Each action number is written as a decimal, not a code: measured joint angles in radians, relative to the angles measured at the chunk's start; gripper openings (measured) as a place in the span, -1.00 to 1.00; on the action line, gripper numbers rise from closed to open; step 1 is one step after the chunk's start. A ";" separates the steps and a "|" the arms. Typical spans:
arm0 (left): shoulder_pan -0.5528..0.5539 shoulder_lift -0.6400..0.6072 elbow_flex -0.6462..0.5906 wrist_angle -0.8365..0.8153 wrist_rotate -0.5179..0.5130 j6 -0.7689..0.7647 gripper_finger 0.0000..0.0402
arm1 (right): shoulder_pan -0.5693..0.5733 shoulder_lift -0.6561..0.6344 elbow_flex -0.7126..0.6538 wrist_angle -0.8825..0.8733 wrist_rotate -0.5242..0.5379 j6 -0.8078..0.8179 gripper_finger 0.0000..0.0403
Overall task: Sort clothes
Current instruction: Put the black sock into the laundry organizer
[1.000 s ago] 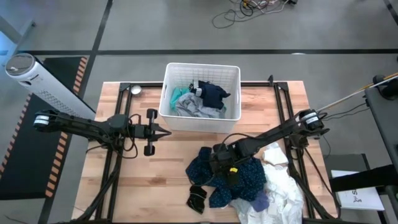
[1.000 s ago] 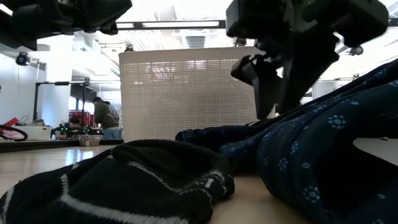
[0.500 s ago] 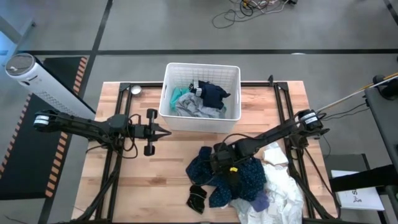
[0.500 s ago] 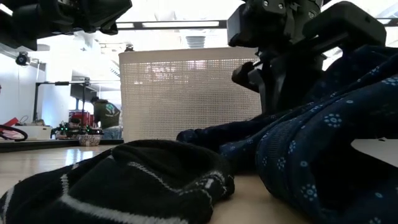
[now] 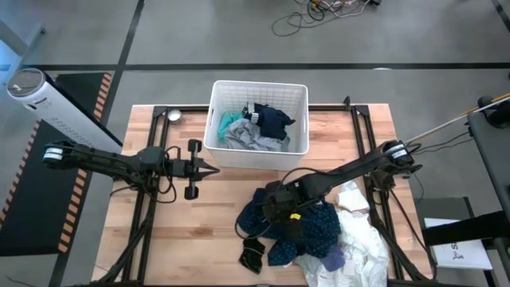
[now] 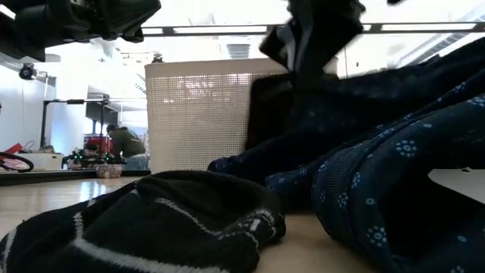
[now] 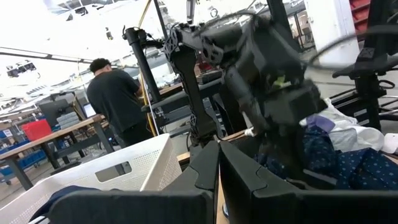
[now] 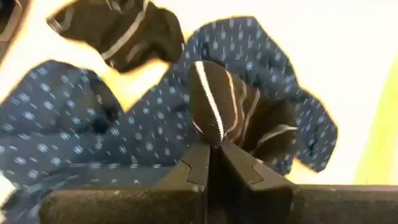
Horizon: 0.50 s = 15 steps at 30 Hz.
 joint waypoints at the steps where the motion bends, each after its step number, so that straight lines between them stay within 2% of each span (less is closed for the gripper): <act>1: 0.000 0.000 0.000 0.000 0.000 0.000 -1.00 | 0.000 0.000 0.019 -0.008 0.000 -0.002 -0.98; 12: 0.000 0.000 0.000 -0.006 0.000 0.000 -1.00 | 0.000 0.000 0.170 -0.069 0.006 -0.021 -0.98; 15: 0.000 0.000 0.000 -0.006 0.000 0.000 -1.00 | 0.000 0.000 0.182 -0.045 0.025 -0.010 -0.91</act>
